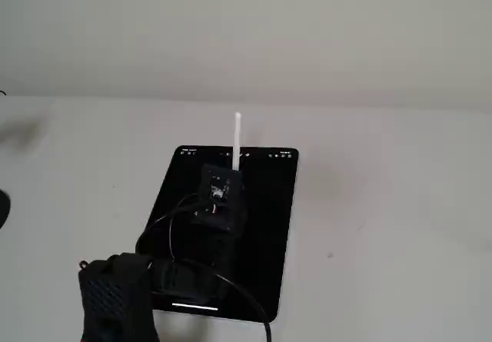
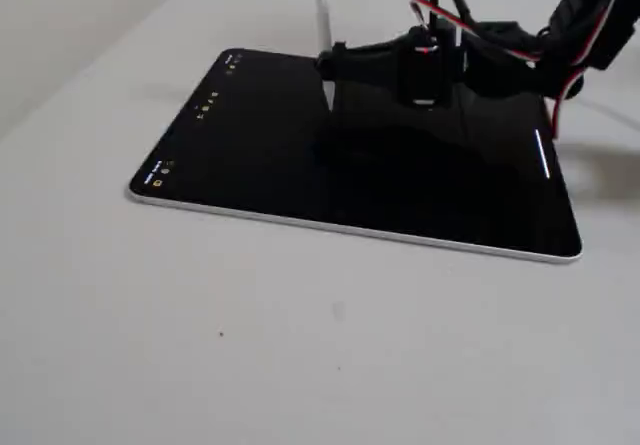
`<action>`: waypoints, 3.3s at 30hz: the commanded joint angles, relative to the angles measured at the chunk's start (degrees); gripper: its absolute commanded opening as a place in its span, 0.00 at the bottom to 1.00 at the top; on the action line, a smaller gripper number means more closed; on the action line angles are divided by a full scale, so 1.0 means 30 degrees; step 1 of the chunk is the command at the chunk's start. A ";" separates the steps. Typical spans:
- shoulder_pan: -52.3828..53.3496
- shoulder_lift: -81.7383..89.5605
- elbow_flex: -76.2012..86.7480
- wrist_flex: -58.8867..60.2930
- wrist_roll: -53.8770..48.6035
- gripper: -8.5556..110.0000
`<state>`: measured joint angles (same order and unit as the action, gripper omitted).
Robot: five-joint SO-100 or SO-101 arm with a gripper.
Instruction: Draw a circular shape on the ipad using the apple pencil
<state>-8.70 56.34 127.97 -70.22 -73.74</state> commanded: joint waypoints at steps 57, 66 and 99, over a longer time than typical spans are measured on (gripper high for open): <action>0.0117 -0.3105 -0.1846 -0.4424 -0.3633 0.07; -0.0703 -0.3223 -0.1348 -0.4834 -0.3545 0.07; 0.0557 0.9639 0.3838 0.4014 0.5625 0.07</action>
<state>-7.73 75.23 137.72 -62.31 -59.94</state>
